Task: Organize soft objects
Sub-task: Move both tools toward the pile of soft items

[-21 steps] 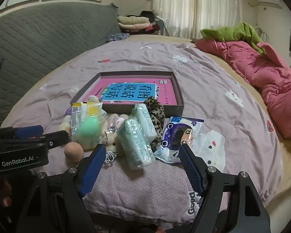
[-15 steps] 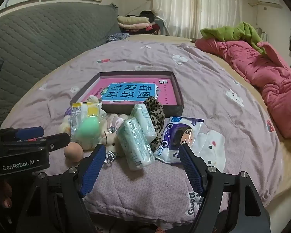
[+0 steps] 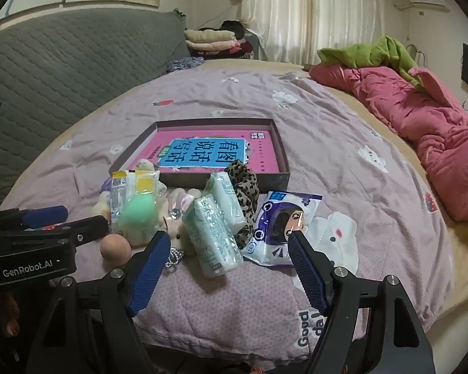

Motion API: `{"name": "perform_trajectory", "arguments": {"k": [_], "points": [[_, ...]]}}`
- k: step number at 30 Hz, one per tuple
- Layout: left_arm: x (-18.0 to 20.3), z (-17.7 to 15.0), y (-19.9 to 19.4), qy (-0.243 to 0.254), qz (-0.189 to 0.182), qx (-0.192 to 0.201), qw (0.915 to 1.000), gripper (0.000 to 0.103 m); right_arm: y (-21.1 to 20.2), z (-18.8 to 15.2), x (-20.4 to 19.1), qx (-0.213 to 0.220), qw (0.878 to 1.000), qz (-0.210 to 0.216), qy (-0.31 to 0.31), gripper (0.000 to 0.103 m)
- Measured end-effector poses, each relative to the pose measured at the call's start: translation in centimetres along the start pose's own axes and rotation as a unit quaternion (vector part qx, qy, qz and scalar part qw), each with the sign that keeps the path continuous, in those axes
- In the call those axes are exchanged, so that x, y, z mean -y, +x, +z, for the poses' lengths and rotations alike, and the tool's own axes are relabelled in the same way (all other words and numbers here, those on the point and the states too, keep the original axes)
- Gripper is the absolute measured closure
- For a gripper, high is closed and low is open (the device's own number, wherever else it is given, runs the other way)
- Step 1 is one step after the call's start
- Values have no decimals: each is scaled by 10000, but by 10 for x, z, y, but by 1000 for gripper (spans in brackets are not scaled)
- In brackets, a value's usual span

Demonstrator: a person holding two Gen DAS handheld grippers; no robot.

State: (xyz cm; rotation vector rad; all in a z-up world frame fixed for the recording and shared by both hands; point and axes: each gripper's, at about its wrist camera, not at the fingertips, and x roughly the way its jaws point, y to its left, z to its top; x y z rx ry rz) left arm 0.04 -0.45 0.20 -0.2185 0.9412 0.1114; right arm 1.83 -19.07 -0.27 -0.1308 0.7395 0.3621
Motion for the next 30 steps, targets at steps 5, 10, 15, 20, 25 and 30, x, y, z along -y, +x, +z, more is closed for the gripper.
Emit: {"name": "perform_trajectory", "arguments": {"k": [5, 10, 15, 20, 25, 30], "points": [[1, 0, -1, 11, 1, -5, 10000, 31, -1, 0, 1, 31, 10000, 2, 7, 24], [1, 0, -1, 26, 15, -21, 10000, 31, -2, 1, 1, 43, 10000, 4, 7, 24], [2, 0, 0, 42, 27, -30, 10000, 31, -3, 0, 0, 51, 10000, 3, 10, 24], [2, 0, 1, 39, 9, -34, 10000, 31, -4, 0, 1, 66, 10000, -1, 14, 24], [3, 0, 2, 59, 9, -33, 10000, 31, -4, 1, 2, 80, 10000, -21, 42, 24], [5, -1, 1, 72, 24, -10, 10000, 31, -5, 1, 2, 89, 9999, -19, 45, 24]]}}
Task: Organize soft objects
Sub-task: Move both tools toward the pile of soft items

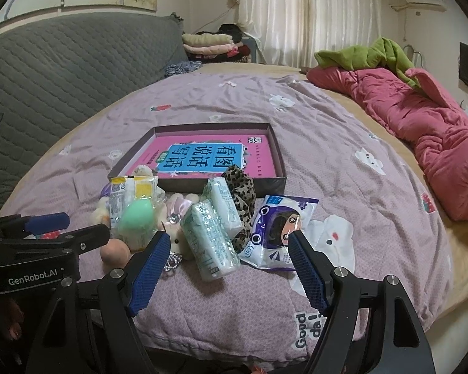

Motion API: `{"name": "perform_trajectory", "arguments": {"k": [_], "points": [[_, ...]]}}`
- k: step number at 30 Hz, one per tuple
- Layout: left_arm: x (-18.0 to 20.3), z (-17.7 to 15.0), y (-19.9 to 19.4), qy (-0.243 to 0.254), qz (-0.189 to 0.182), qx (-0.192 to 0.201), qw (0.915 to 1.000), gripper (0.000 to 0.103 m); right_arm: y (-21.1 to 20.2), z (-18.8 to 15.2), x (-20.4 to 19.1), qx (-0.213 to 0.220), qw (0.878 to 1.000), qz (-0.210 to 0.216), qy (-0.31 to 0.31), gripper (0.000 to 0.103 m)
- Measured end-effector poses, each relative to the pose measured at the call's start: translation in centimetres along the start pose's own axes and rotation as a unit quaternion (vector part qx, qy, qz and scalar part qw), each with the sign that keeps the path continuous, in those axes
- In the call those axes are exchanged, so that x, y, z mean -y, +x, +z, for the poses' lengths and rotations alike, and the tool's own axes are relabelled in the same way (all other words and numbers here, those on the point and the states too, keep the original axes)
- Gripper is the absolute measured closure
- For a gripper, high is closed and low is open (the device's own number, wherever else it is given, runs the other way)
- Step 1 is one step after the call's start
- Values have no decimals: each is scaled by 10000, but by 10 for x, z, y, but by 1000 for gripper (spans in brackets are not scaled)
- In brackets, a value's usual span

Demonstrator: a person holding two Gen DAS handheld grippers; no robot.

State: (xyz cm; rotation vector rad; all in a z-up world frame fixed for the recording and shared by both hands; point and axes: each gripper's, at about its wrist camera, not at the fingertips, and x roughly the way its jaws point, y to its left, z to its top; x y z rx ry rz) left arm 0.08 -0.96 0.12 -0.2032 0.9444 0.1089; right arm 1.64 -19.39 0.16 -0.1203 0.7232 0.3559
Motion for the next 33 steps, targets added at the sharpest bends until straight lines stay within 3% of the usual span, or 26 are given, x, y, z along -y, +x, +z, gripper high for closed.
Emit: {"name": "perform_trajectory", "arguments": {"k": [24, 33], "points": [[-9, -3, -1, -167, -133, -11, 9998, 30, 1, 0, 0, -18, 10000, 24, 26, 24], [-19, -15, 15, -251, -319, -387, 9984, 30, 8, -1, 9, -140, 9996, 78, 235, 24]]}}
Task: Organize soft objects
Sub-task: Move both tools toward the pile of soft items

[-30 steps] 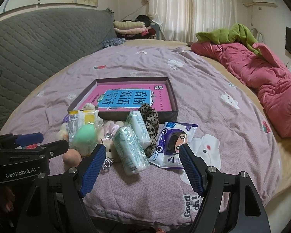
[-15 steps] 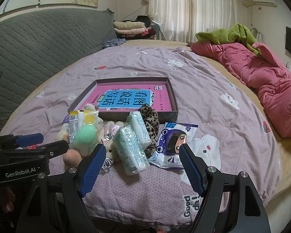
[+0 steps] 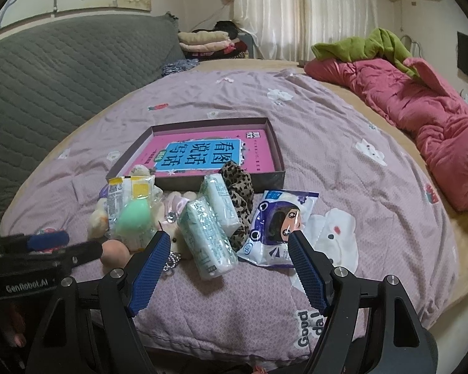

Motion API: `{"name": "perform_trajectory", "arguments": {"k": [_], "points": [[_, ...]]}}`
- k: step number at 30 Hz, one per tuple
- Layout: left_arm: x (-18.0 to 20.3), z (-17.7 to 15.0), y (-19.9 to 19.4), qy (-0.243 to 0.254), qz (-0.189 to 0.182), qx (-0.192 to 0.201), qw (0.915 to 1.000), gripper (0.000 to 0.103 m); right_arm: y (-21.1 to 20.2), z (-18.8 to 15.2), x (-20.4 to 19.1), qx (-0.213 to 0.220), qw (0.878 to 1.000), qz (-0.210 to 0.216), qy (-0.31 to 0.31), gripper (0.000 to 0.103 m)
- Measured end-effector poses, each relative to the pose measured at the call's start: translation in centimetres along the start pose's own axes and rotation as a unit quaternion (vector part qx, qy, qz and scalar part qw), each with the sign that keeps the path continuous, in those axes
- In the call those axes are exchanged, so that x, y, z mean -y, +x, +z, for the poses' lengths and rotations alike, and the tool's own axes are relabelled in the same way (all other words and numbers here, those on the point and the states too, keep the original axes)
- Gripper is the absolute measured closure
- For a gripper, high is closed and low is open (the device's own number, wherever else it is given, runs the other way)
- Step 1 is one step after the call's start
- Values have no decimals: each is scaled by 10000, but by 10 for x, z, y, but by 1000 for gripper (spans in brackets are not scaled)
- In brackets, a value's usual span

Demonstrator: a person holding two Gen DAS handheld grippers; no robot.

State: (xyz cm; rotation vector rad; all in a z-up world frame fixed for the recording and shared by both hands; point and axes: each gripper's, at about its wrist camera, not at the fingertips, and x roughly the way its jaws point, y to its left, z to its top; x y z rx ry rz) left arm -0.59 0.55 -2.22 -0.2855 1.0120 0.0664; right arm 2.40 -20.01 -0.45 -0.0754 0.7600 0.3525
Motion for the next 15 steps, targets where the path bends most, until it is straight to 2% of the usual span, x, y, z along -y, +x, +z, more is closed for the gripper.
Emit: {"name": "perform_trajectory", "arguments": {"k": [8, 13, 15], "points": [[2, -8, 25, -94, -140, -478, 9987, 30, 14, -2, 3, -250, 9997, 46, 20, 24], [-1, -6, 31, -152, -160, -464, 9987, 31, 26, -3, 5, -426, 9990, 88, 36, 24], [-2, -4, 33, -197, -199, -466, 9985, 35, 33, -3, 5, -506, 9987, 113, 14, 24]]}}
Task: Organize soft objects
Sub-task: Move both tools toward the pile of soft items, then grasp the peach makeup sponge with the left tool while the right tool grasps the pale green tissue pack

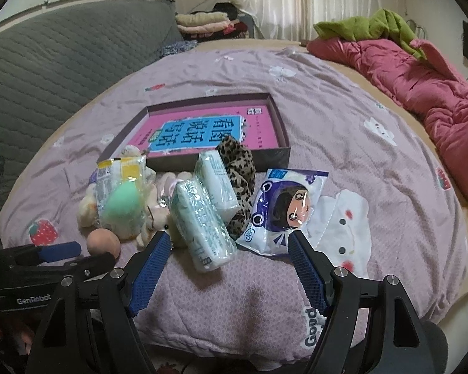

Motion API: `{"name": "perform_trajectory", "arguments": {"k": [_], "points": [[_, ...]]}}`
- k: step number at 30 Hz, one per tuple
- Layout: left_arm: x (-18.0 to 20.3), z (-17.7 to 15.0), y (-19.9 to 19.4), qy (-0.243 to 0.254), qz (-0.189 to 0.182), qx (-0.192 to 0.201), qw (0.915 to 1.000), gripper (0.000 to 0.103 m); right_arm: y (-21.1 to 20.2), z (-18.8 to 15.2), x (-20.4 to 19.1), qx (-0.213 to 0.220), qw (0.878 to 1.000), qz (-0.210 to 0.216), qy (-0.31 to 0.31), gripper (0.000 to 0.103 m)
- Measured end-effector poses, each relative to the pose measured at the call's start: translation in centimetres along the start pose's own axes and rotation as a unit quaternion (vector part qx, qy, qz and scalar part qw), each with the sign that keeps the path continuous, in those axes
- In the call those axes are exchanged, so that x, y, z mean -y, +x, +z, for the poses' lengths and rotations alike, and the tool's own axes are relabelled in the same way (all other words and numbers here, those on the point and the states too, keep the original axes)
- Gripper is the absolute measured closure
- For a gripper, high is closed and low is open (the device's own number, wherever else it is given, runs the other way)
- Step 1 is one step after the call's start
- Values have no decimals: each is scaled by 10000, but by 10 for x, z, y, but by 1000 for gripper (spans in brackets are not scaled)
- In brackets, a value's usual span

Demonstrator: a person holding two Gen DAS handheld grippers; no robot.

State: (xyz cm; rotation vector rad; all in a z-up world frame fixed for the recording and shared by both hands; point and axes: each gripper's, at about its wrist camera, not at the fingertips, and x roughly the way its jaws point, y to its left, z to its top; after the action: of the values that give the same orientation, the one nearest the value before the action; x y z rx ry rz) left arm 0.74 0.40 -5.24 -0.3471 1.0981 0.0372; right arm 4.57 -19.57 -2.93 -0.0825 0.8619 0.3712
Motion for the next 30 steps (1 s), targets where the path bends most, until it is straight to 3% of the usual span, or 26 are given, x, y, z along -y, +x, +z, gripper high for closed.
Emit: {"name": "perform_trajectory", "arguments": {"k": [14, 20, 23, 30], "points": [[-8, 6, 13, -163, -34, -106, 9998, 48, 41, 4, 1, -342, 9989, 300, -100, 26], [-11, 7, 17, -205, -14, -142, 9997, 52, 45, 3, -1, -443, 9973, 573, -122, 60], [-10, 8, 15, -171, -21, -64, 9998, 59, 41, 2, -2, -370, 9971, 644, -137, 66], [-11, 8, 9, -210, -190, -38, 9996, 61, 31, 1, -2, -302, 9958, 860, -78, 74]]}}
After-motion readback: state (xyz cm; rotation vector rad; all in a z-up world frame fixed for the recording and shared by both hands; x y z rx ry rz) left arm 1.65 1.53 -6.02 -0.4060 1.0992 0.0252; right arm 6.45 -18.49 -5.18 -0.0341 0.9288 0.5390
